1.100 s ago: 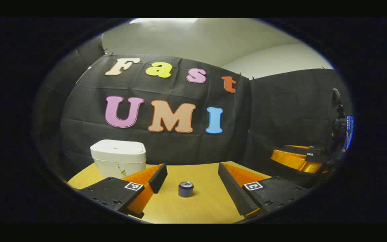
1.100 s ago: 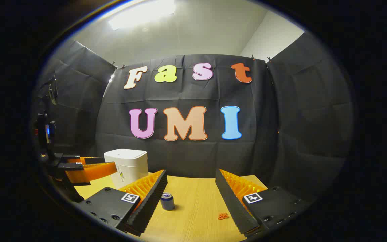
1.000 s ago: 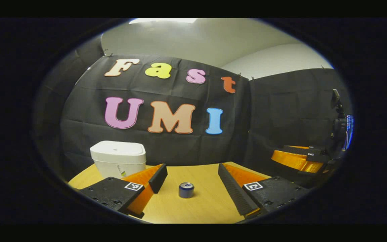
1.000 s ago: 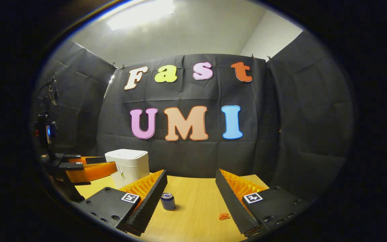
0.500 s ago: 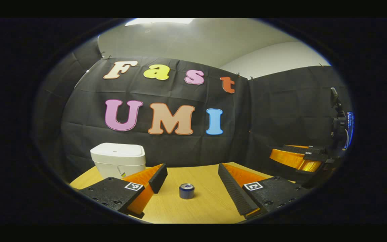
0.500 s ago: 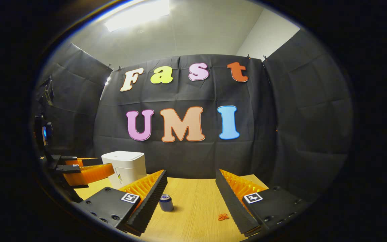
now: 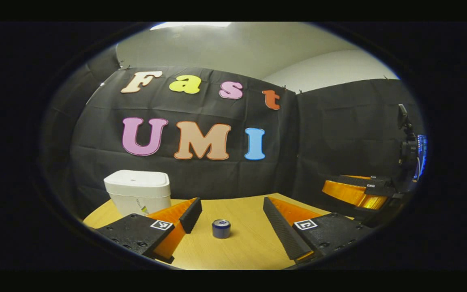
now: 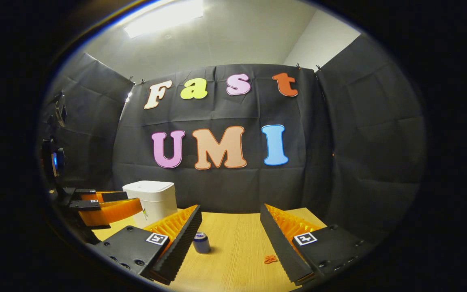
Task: Press the lid of the desktop garbage bin to open it, pick up the crumpled paper on the desktop and throw it into the bin, then pick up the pop can on the desktop and drop it into the bin, and finally close the garbage bin lid.
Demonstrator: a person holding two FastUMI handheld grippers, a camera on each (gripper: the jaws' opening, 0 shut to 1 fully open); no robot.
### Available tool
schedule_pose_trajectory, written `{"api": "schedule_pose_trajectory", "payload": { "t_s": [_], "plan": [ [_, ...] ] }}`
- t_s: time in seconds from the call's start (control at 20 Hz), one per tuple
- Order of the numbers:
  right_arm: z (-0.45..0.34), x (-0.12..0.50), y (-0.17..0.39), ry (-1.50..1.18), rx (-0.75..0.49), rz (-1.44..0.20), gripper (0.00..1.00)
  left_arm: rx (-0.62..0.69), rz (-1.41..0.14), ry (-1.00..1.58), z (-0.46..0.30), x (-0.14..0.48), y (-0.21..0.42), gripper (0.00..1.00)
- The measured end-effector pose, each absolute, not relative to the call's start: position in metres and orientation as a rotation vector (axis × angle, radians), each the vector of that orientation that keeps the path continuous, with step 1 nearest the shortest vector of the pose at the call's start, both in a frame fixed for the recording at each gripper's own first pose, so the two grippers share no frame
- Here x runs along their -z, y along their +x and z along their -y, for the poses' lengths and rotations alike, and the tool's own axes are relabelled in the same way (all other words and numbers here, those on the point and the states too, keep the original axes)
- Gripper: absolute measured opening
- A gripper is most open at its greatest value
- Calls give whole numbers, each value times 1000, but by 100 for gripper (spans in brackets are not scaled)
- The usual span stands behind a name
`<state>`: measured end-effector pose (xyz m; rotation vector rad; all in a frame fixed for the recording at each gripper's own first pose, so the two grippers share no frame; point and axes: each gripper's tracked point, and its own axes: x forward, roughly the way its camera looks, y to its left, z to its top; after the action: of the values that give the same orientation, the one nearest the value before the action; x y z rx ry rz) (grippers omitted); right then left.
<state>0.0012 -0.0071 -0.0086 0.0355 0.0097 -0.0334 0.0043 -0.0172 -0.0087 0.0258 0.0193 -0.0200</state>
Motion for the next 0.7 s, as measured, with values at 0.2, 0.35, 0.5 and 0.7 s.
{"api": "schedule_pose_trajectory", "payload": {
  "t_s": [0.2,0.35,0.5,0.7],
  "plan": [
    [10,9,2,38,41,-12,96,19,-35,23,16,13,6,93],
    [14,10,4,48,52,-14,96,13,-34,14,15,14,6,93],
    [19,10,7,70,63,-13,96,-6,-27,10,9,12,8,93],
    [22,11,10,97,61,-23,97,-65,13,-40,-7,1,8,93]
  ]
}}
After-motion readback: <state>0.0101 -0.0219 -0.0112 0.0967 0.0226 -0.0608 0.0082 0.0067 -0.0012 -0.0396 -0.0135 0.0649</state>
